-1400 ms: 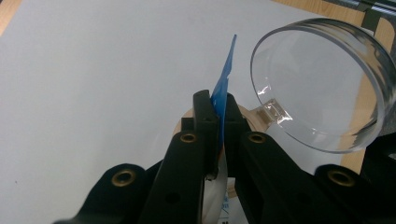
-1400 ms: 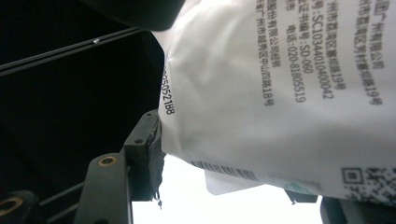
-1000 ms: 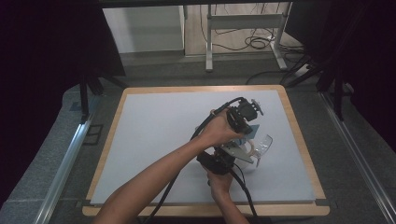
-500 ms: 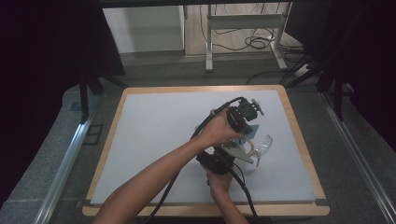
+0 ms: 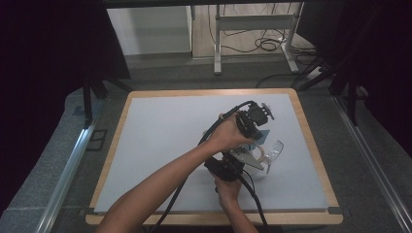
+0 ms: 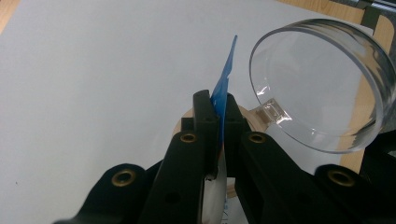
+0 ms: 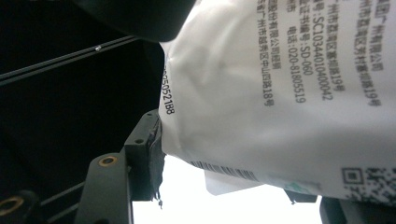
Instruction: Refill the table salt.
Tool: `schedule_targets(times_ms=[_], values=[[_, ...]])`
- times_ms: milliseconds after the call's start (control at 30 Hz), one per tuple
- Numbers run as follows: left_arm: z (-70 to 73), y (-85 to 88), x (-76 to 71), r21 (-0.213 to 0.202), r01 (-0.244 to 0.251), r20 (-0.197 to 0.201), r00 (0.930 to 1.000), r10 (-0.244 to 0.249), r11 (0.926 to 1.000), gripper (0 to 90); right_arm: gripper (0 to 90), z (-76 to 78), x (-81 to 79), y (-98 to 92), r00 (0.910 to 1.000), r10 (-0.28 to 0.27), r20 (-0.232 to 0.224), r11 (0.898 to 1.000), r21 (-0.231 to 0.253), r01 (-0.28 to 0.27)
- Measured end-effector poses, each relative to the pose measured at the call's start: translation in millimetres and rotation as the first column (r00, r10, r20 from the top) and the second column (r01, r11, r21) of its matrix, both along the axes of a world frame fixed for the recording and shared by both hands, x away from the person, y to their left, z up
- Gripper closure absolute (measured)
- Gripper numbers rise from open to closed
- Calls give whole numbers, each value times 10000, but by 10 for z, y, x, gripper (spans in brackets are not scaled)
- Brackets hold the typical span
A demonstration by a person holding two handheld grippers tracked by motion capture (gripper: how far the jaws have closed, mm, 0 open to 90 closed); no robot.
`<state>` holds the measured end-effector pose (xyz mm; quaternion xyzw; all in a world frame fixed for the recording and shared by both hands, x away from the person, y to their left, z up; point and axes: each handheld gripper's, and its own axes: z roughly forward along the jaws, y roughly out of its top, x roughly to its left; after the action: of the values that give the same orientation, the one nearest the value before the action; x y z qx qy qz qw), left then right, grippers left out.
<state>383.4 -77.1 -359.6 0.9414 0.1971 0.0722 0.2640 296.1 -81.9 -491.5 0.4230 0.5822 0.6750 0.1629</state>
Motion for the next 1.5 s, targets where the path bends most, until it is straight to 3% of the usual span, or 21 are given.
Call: schedule_targets(times_ms=[1500], values=[[4,-31,-1,36,80,-29,10000,-80,10000,900,421,14,0,-13,9999,-70,107,9999,83,69]])
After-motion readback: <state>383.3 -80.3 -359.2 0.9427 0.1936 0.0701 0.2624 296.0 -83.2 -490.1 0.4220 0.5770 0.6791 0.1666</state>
